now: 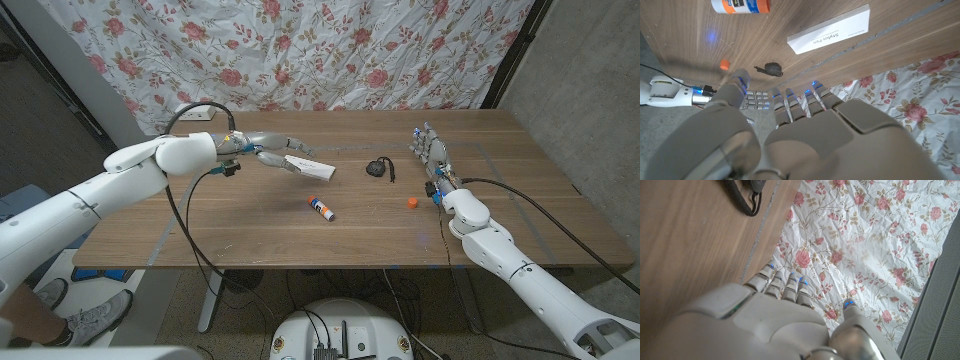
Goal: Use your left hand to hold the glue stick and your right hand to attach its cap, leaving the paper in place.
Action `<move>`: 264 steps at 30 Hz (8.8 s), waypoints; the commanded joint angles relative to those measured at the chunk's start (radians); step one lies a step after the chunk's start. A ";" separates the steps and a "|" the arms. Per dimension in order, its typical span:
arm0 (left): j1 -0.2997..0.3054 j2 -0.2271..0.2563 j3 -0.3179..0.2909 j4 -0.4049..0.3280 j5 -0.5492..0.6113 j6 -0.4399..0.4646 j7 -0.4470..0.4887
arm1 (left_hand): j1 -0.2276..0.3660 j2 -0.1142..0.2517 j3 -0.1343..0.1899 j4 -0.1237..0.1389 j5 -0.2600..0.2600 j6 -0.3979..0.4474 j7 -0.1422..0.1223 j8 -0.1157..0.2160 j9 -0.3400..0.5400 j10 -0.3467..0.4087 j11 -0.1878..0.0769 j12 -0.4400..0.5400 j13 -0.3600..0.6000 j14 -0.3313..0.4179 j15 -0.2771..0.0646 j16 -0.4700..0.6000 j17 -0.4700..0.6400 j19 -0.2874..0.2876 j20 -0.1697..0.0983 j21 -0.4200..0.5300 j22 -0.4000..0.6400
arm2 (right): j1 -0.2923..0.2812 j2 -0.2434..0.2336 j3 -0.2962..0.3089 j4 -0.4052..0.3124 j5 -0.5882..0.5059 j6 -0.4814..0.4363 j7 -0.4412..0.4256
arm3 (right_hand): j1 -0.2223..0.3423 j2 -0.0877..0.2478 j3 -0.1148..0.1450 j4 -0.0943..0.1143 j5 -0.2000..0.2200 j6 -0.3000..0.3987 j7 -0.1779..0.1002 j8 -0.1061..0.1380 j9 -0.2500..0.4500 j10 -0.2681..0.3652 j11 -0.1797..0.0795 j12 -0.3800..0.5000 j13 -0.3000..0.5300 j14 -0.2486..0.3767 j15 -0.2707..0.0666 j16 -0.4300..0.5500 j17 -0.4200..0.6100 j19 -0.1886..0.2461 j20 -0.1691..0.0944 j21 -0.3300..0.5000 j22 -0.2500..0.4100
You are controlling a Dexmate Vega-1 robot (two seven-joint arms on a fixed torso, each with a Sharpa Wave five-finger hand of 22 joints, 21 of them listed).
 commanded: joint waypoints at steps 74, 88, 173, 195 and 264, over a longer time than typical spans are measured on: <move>0.056 -0.146 0.171 -0.167 0.718 0.171 -0.027 | 0.218 -0.122 -0.077 0.012 -0.006 0.011 -0.022 -0.006 0.006 0.100 -0.036 -0.005 0.004 0.043 -0.066 0.002 0.003 -0.052 0.036 -0.007 0.003 | -0.068 0.012 0.041 0.015 0.069 0.030 -0.002 | 0.018 0.018 0.003 -0.023 -0.004 0.031 -0.016 0.006 0.003 0.008 0.003 0.006 0.003 -0.010 -0.006 0.016 -0.021 -0.004 -0.005 0.004 0.004; 0.062 -0.162 0.197 -0.135 0.751 0.181 -0.004 | 0.235 -0.125 -0.086 0.012 -0.009 0.023 -0.019 -0.001 0.006 0.111 -0.037 -0.007 0.004 0.058 -0.072 0.007 0.003 -0.056 0.034 -0.005 0.003 | -0.064 0.009 0.039 0.020 0.071 0.027 0.005 | 0.016 0.020 0.002 -0.023 -0.004 0.035 -0.017 0.007 0.003 0.009 -0.002 0.006 0.003 -0.010 -0.007 0.017 -0.023 -0.002 -0.007 0.004 0.004; 0.100 -0.193 0.239 0.031 0.713 0.194 0.370 | 0.536 -0.043 -0.315 0.030 0.007 0.637 -0.023 0.080 0.018 0.695 -0.045 0.000 0.010 0.397 -0.158 0.009 0.003 0.165 0.003 0.005 0.005 | -0.087 0.009 0.044 -0.008 0.070 0.013 -0.030 | -0.007 0.049 0.007 0.006 0.000 0.075 -0.044 0.010 0.004 0.027 -0.010 0.009 0.003 -0.006 -0.007 0.026 -0.028 0.005 0.007 0.005 0.004; 0.099 -0.181 0.239 0.032 0.718 0.210 0.384 | 0.552 0.008 -0.372 0.035 0.007 0.780 -0.003 0.079 0.017 0.910 -0.046 0.026 0.020 0.488 -0.169 0.019 0.007 0.193 -0.013 0.007 0.005 | -0.085 0.010 0.041 -0.014 0.063 0.006 -0.037 | -0.009 0.049 0.008 0.014 0.002 0.083 -0.045 0.010 0.004 0.029 -0.009 0.009 0.004 -0.007 -0.005 0.026 -0.030 0.005 0.007 0.005 0.004; 0.080 -0.192 0.136 -0.093 0.617 0.334 0.284 | 0.549 0.030 -0.403 0.035 0.006 0.801 0.010 0.055 0.019 0.967 -0.047 0.013 0.020 0.513 -0.174 0.009 0.006 0.177 -0.028 0.001 0.005 | -0.200 -0.203 0.089 -0.201 -0.142 -0.012 -0.076 | 0.020 0.023 0.010 -0.006 0.004 0.088 -0.077 0.004 0.004 0.042 -0.016 0.011 0.004 0.004 -0.011 0.027 -0.045 0.011 -0.008 0.007 0.004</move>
